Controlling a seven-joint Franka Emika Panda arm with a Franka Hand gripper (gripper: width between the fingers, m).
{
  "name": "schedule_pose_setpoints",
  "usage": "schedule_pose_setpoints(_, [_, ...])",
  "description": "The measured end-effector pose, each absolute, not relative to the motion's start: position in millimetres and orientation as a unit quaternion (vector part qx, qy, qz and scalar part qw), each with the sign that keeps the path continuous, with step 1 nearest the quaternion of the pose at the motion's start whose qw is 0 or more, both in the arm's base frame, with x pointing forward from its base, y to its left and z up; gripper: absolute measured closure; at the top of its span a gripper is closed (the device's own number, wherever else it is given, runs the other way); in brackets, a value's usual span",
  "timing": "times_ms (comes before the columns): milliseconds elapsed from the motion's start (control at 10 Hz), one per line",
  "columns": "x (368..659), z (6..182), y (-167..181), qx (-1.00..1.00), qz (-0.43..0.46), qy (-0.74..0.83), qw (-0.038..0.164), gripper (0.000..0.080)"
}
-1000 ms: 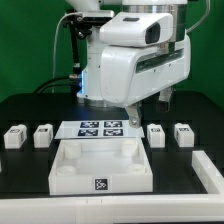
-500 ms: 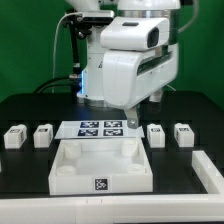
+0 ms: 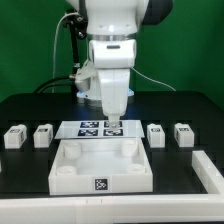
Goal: Assemble one leg
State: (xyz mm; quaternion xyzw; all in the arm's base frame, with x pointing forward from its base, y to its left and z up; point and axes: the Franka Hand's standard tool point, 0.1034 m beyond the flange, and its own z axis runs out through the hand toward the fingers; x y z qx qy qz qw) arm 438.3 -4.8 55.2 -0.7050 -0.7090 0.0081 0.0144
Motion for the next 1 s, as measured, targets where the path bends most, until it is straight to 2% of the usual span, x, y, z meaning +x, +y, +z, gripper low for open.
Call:
schedule_pose_setpoints(300, [434.7, 25.0, -9.9, -0.700, -0.001, -0.714, 0.018, 0.0150])
schedule_pose_setpoints(800, [433.2, 16.6, -8.6, -0.702, -0.002, -0.712, 0.020, 0.0161])
schedule_pose_setpoints(900, [433.1, 16.5, -8.7, -0.702, -0.002, -0.712, 0.020, 0.0331])
schedule_pose_setpoints(1000, [433.0, 16.4, -8.7, -0.702, -0.002, -0.711, 0.020, 0.0331])
